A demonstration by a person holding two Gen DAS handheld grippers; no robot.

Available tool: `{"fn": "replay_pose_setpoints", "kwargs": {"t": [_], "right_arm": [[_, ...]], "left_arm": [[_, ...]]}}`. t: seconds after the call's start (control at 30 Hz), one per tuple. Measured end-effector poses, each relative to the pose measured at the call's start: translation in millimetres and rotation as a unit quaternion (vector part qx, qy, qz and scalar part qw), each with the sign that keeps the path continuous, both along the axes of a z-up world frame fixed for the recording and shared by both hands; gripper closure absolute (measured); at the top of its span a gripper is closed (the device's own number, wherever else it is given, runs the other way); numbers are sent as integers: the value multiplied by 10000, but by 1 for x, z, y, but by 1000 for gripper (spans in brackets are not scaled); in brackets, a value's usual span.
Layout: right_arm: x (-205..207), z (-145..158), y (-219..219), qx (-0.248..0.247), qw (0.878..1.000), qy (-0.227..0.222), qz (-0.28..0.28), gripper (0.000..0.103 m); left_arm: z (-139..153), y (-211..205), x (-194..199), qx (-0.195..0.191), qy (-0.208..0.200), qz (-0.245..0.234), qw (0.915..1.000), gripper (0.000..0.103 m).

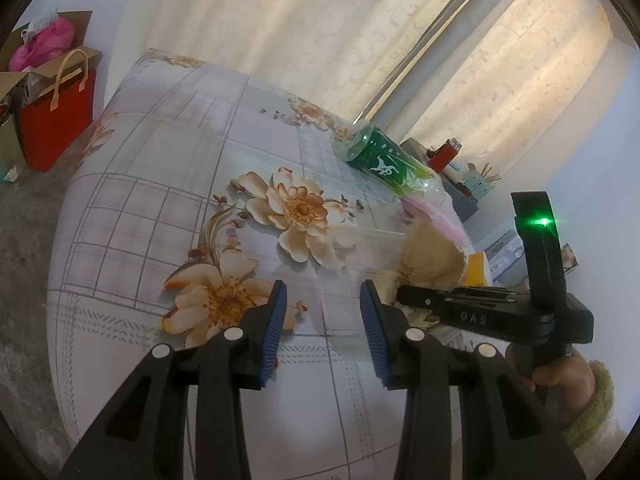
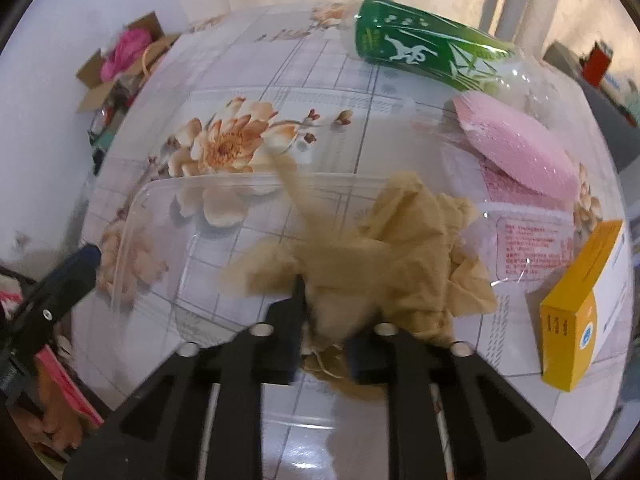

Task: Collect trash
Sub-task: 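Close the right tool on the brown paper and lift it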

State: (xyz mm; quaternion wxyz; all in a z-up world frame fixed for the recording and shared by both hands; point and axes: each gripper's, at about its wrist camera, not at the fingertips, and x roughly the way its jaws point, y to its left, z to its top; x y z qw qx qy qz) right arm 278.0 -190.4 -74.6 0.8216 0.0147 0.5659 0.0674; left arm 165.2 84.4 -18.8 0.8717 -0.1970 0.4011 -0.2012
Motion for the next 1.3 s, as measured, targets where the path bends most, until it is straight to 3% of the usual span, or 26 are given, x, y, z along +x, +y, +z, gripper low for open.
{"fn": "replay_pose_setpoints", "kwargs": {"t": [0.2, 0.53, 0.63, 0.7, 0.87, 1.3], "right_arm": [[-20, 25, -12, 425, 9979, -493, -69, 94], [-51, 78, -41, 1135, 9812, -1490, -473, 94], [-67, 93, -54, 1241, 9739, -1782, -661, 94], [-75, 99, -64, 1319, 9697, -1905, -771, 94], [-89, 103, -85, 1463, 9626, -2039, -1020, 94], [-121, 78, -102, 1896, 9553, -1780, -1405, 94]], "left_arm": [[6, -5, -2, -99, -49, -126, 9999, 55], [1, -39, 13, 673, 128, -228, 9974, 55], [-1, -46, 14, 927, 185, -241, 9952, 65], [-2, -52, 15, 1116, 196, -218, 9933, 77], [-5, -52, 15, 1161, 304, -96, 9927, 96], [3, -45, 3, 952, 256, -50, 9951, 100]]}}
